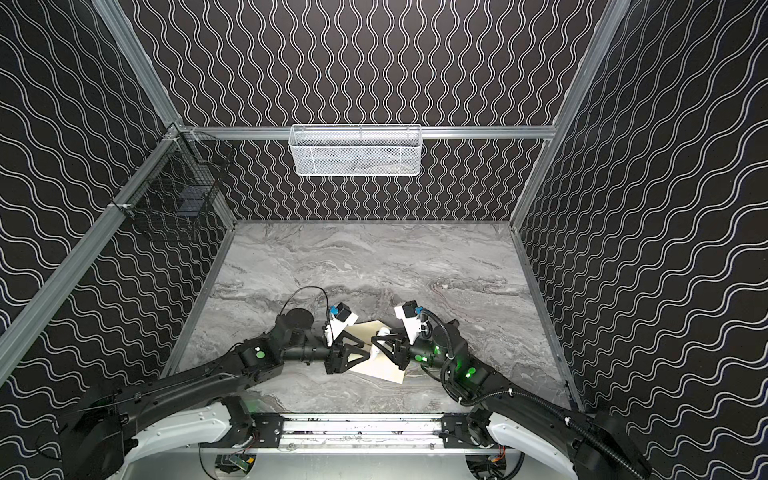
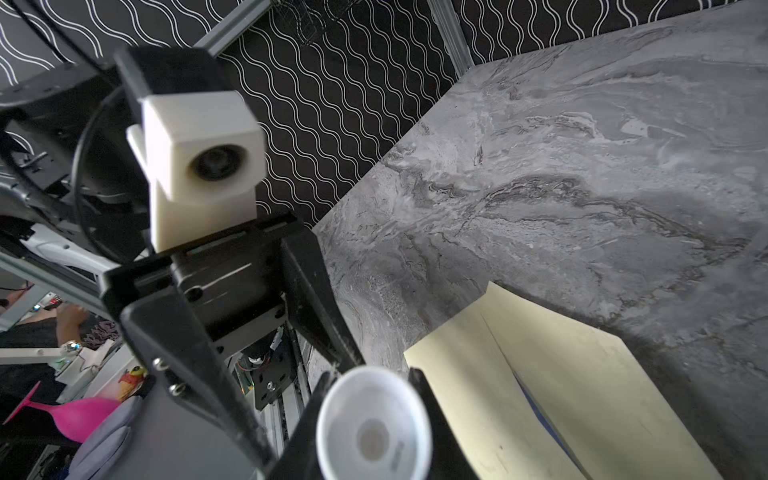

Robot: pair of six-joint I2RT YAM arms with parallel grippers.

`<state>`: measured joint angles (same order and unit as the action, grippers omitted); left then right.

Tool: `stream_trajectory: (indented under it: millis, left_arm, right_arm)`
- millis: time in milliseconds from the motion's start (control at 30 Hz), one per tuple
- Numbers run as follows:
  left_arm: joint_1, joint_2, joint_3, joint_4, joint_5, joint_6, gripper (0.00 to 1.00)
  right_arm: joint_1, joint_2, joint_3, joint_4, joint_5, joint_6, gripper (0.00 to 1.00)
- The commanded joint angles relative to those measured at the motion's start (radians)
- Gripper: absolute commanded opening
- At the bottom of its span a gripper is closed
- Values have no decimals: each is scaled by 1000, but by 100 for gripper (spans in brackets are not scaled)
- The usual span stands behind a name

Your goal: Place the letter into the envelope and seal it

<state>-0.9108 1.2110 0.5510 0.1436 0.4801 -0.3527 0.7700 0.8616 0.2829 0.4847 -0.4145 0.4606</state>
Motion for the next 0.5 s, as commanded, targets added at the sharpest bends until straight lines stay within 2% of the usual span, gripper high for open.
stream_trajectory:
  millis: [0,33,100,300,467]
  left_arm:
    - [-10,3,12,46,41,56,48]
    - [-10,7,12,48,19,40,45]
    - [-15,9,-3,105,21,10,46]
    - [-30,22,4,100,-66,-4,43]
    - [-31,27,3,123,-69,-18,40]
  right_arm:
    - [-15,1,13,42,-101,32,0]
    - [-17,2,4,78,-120,39,0]
    - [-19,18,-11,142,-144,54,0]
    - [-21,87,53,117,-223,40,0]
    - [-24,123,60,182,-242,62,0]
